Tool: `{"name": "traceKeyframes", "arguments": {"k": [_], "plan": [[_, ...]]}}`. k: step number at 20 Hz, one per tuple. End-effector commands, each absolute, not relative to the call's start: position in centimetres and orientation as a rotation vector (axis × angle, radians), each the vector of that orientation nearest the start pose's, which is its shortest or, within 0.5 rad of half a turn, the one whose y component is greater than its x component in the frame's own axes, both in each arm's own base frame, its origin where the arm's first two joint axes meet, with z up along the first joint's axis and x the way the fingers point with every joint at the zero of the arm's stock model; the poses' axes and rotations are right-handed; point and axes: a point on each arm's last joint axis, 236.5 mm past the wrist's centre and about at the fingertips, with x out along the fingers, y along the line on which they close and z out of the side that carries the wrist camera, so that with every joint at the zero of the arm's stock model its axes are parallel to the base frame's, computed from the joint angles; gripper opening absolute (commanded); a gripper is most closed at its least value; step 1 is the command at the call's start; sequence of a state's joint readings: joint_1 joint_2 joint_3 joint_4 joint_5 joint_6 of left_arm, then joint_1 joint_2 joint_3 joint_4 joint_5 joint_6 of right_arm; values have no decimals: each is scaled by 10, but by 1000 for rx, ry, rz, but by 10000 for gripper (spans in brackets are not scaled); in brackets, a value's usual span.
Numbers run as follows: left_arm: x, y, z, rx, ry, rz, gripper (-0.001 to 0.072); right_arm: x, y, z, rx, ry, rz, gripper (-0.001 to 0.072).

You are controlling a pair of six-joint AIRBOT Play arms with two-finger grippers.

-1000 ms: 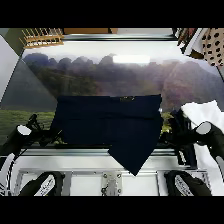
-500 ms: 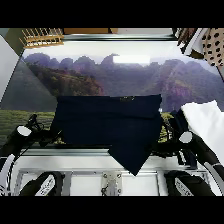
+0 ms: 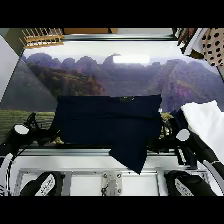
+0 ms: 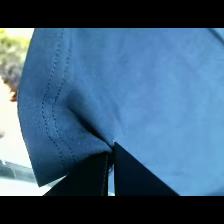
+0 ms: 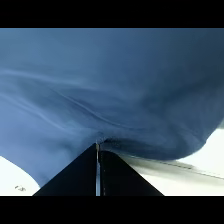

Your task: Fold the clothes and pants, and hang the long-sleeved shirts on hangers.

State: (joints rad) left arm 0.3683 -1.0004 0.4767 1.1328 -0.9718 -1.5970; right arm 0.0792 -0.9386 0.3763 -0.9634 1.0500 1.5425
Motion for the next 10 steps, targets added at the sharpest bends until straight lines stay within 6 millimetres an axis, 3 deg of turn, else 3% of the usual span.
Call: {"name": "traceKeyframes", "arguments": {"k": [1, 4, 6, 10], "plan": [[232, 6, -76, -710, 1419, 106, 8, 186, 120, -73, 435, 1575, 287, 13], [212, 2, -48, -702, 1416, 66, 8, 182, 91, -48, 260, 1619, 266, 13], [200, -5, -32, -687, 1410, 42, 7, 191, 78, -32, 242, 1608, 236, 13], [207, -12, -25, -638, 1398, 3, 8, 243, 64, -5, 278, 1498, 193, 12]]}}
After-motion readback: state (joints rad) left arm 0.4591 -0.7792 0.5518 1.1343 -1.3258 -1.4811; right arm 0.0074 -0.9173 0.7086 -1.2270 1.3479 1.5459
